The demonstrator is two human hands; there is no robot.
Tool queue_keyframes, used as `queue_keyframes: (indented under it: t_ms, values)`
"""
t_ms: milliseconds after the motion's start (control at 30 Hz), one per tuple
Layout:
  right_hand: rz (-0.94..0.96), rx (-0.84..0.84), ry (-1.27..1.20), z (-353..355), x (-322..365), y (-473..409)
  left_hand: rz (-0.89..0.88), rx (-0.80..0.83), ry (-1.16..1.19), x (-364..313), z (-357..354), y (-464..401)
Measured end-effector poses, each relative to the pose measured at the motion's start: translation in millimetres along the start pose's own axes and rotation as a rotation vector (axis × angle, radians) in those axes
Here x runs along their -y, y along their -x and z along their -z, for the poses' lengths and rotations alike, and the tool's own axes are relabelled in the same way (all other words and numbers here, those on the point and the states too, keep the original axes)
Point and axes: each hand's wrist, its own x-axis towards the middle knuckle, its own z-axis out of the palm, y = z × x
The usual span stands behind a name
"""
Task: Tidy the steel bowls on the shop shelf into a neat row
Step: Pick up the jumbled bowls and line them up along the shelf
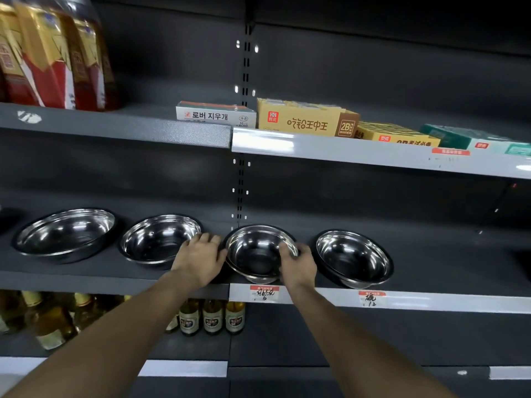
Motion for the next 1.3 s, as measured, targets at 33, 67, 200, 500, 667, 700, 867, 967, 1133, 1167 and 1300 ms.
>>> queue_keyframes:
  t_ms: [33,67,200,500,667,700,867,967,1133,1167,1300]
  values:
    - [-0.015,0.033,-0.031,-5.6,7.2,1.3,0.015,-0.003,-0.003,2.5,2.6,0.9]
    - [-0.025,0.066,-0.049,-12.1,13.6,3.2,0.035,-0.003,-0.005,5.4,4.9,2.3]
    - [-0.046,0.202,-0.091,-43.4,26.4,14.5,0.116,-0.003,-0.027,22.0,13.6,13.2]
    - [-0.125,0.542,0.004,-115.5,10.1,52.7,0.269,0.005,-0.063,89.0,22.1,55.1]
    - [-0.239,0.627,0.038,-153.6,3.0,60.2,0.299,-0.019,-0.025,131.7,22.8,53.0]
    - [-0.255,0.614,0.024,-162.3,2.8,60.1,0.298,-0.021,-0.015,140.6,21.3,50.1]
    - [-0.299,0.473,-0.012,-204.8,4.0,56.5,0.235,-0.035,-0.009,185.3,13.9,26.8]
    - [-0.282,0.355,0.030,-227.8,2.8,55.7,0.174,-0.044,-0.004,210.9,13.3,9.6]
    - [-0.272,0.212,0.077,-246.8,-1.6,57.3,0.082,-0.046,0.033,243.5,13.9,-10.4]
    - [-0.275,0.193,0.071,-247.8,-2.2,58.4,0.065,-0.042,0.032,246.4,13.5,-13.2]
    - [-0.268,0.125,0.024,-248.5,-4.7,67.2,-0.012,-0.006,0.027,248.5,11.8,-20.5]
